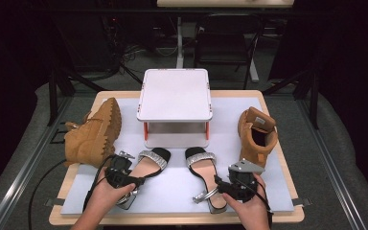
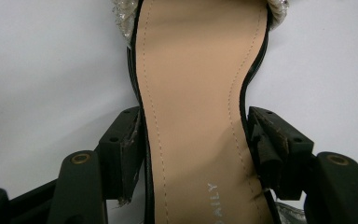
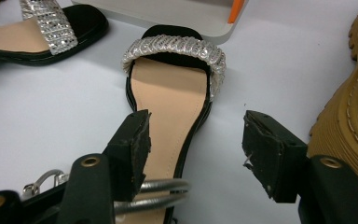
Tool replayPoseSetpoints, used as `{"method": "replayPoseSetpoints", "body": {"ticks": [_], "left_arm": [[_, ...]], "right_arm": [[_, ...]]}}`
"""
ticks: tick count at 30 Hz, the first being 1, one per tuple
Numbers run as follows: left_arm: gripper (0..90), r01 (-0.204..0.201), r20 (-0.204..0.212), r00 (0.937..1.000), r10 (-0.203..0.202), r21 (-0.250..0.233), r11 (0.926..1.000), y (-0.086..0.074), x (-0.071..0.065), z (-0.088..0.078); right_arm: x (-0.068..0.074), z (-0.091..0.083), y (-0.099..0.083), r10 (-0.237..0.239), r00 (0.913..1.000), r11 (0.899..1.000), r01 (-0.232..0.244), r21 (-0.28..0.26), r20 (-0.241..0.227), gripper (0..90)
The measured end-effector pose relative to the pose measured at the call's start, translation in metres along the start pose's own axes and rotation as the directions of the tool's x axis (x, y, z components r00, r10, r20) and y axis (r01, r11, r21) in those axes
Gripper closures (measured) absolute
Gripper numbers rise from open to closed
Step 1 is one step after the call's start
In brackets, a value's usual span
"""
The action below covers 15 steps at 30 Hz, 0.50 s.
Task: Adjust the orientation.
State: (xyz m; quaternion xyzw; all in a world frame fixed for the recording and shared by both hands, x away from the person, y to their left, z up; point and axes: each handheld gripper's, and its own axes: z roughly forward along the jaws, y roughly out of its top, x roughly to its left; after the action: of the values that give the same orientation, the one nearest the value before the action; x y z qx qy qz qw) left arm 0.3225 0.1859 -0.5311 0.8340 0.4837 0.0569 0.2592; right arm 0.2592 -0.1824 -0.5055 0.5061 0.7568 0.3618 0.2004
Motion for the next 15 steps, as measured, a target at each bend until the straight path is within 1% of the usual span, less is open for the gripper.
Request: {"method": "replayPoseSetpoints", "body": {"ticks": [3,4,7,9,13,14,15], "left_arm": [[38.3,0.0,0.003,1.0,0.0,0.003,1.0,0.0,0.0,0.0],[38.2,0.002,0.003,1.0,-0.002,0.003,1.0,0.0,0.0,0.0],[38.1,0.006,0.005,1.0,-0.006,0.004,1.0,0.0,0.0,0.0],[38.1,0.007,0.006,1.0,-0.007,0.003,1.0,0.0,0.0,0.0],[38.0,0.005,0.006,1.0,-0.005,0.004,1.0,0.0,0.0,0.0],[38.0,0.005,0.005,1.0,-0.005,0.004,1.0,0.0,0.0,0.0],[38.0,0.005,0.006,1.0,-0.005,0.005,1.0,0.001,0.0,0.0]], "right_arm": [[0.005,0.005,0.007,0.009,0.9999,0.999,-0.009,0.034,-0.004,36.4],[0.007,0.007,0.01,0.013,0.9999,0.999,-0.013,0.034,-0.001,34.8],[0.012,0.012,0.016,-0.005,1.0,0.999,0.005,0.035,0.001,30.5],[0.015,0.016,0.02,0.004,1.0,0.999,-0.003,0.042,-0.003,28.2],[0.019,0.026,0.026,0.022,0.9997,0.996,-0.021,0.084,-0.012,26.7],[0.02,0.03,0.026,0.021,0.9997,0.995,-0.019,0.098,-0.015,26.7],[0.021,0.034,0.026,0.03,0.9994,0.993,-0.029,0.116,-0.015,26.7]]}}
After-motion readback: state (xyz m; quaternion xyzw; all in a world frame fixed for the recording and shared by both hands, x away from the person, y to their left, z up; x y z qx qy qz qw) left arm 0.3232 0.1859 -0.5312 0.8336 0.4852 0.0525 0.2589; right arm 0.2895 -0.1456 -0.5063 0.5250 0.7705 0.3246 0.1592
